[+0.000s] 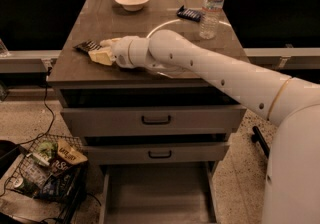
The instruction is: Place rxbar chocolate into bottom drawer
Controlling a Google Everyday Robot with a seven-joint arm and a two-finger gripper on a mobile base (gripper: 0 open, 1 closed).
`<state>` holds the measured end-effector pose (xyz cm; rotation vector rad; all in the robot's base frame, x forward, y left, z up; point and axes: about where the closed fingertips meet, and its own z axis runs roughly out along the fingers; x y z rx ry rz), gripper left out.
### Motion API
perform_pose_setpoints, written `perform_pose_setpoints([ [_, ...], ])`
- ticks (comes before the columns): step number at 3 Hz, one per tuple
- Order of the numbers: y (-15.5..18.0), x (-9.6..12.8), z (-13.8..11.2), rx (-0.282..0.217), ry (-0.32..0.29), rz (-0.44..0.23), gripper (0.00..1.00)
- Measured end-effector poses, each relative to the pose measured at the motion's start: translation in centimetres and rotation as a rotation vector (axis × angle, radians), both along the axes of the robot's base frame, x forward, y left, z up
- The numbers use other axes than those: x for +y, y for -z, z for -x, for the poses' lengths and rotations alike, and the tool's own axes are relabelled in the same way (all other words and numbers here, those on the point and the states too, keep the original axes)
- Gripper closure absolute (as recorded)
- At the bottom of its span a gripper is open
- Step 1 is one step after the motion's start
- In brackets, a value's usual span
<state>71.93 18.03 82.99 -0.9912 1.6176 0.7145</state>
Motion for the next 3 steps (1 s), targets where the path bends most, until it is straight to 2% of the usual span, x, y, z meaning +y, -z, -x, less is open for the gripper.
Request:
perform_pose_setpoints([
  [2,-7.0,-0.6,0.7,-0.113,0.039,0.099,1.00],
  [3,-9.2,-2.3,0.7,-0.130,0.028,0.079,1.00],
])
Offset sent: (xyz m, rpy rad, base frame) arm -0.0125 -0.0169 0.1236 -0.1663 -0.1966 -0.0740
